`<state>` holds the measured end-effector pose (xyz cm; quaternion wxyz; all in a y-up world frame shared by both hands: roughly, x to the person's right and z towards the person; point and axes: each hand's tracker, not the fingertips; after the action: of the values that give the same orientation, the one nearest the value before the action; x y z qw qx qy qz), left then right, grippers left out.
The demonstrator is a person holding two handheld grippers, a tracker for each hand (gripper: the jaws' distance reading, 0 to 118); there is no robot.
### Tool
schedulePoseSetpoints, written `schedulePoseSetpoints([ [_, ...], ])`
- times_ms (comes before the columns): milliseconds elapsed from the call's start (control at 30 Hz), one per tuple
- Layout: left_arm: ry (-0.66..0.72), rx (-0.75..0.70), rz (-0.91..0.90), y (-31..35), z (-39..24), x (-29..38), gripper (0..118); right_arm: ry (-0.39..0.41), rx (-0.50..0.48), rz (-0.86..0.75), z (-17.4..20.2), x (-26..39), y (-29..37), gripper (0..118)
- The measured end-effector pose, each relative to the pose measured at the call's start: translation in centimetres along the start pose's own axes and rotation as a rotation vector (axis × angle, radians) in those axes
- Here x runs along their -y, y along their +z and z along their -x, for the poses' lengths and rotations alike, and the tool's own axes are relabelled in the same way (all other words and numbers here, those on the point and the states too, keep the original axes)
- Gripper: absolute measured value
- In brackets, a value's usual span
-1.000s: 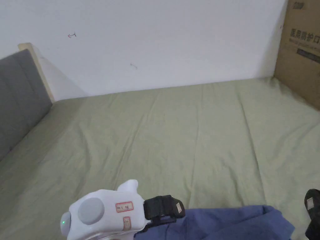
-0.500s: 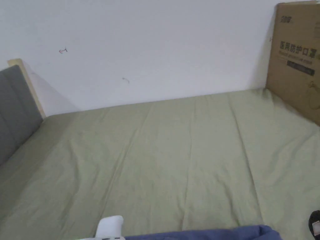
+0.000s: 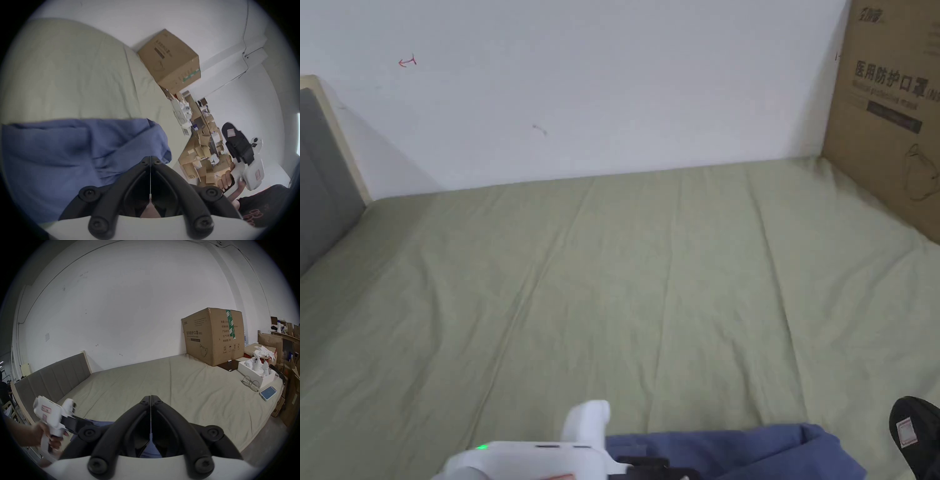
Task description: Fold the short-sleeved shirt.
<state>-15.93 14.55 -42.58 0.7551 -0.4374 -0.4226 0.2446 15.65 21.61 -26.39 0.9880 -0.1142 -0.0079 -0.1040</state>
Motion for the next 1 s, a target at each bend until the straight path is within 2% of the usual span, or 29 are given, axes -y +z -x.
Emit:
schedulePoseSetpoints([
  [100,0.029,-0.069,-0.03,5.3,3.5,-1.2,2,0.01,-0.018,-0.001,0.3,-0.1,0.0,0],
  [133,0.048,-0.102,-0.038,7.3,5.3,-1.7,12,0.016,-0.023,-0.002,0.4,-0.1,0.0,0],
  [167,0.091,-0.128,-0.04,9.2,7.1,-1.9,32,0.024,-0.028,0.003,0.6,-0.2,-0.1,0],
  [200,0.145,-0.123,-0.04,10.8,8.8,-2.0,76,0.031,-0.032,0.009,0.8,-0.2,-0.2,0],
  [233,0.201,-0.105,-0.046,12.6,10.7,-1.9,108,0.037,-0.037,0.016,1.1,-0.2,-0.4,0],
  [267,0.239,-0.104,-0.056,13.8,12.1,-1.8,118,0.042,-0.041,0.02,1.3,-0.2,-0.5,0],
  [367,0.318,-0.075,-0.162,17.7,15.5,-0.6,118,0.05,-0.056,0.035,2.0,-0.2,-1.0,0],
  [467,0.426,-0.035,-0.187,17.3,16.0,1.3,118,0.06,-0.074,0.076,2.6,-0.3,-1.9,0],
  [600,0.518,0.116,-0.065,12.4,21.2,1.8,118,0.088,-0.052,0.103,3.1,-0.6,-2.8,0],
  [700,0.488,0.317,-0.096,9.6,23.0,1.2,118,0.086,-0.046,0.121,3.0,-0.6,-3.2,0],
  [767,0.53,0.348,-0.052,7.4,23.1,0.9,116,0.095,-0.04,0.132,3.2,-0.6,-3.4,0],
  [800,0.518,0.343,-0.05,6.2,21.3,1.1,105,0.099,-0.04,0.14,3.3,-0.5,-3.5,0],
  [833,0.471,0.297,-0.025,5.8,20.7,1.0,80,0.103,-0.044,0.148,3.4,-0.6,-3.6,0],
  [867,0.435,0.237,-0.01,5.5,20.6,0.9,30,0.107,-0.047,0.15,3.5,-0.5,-3.6,0],
  [900,0.408,0.092,0.045,4.8,20.5,0.8,9,0.112,-0.05,0.153,3.6,-0.5,-3.6,0],
  [933,0.382,-0.085,0.115,4.0,21.6,0.5,9,0.118,-0.054,0.154,3.7,-0.4,-3.6,0],
  [1000,0.419,0.051,0.028,5.0,20.7,-0.1,9,0.127,-0.062,0.159,3.9,-0.3,-3.5,0],
])
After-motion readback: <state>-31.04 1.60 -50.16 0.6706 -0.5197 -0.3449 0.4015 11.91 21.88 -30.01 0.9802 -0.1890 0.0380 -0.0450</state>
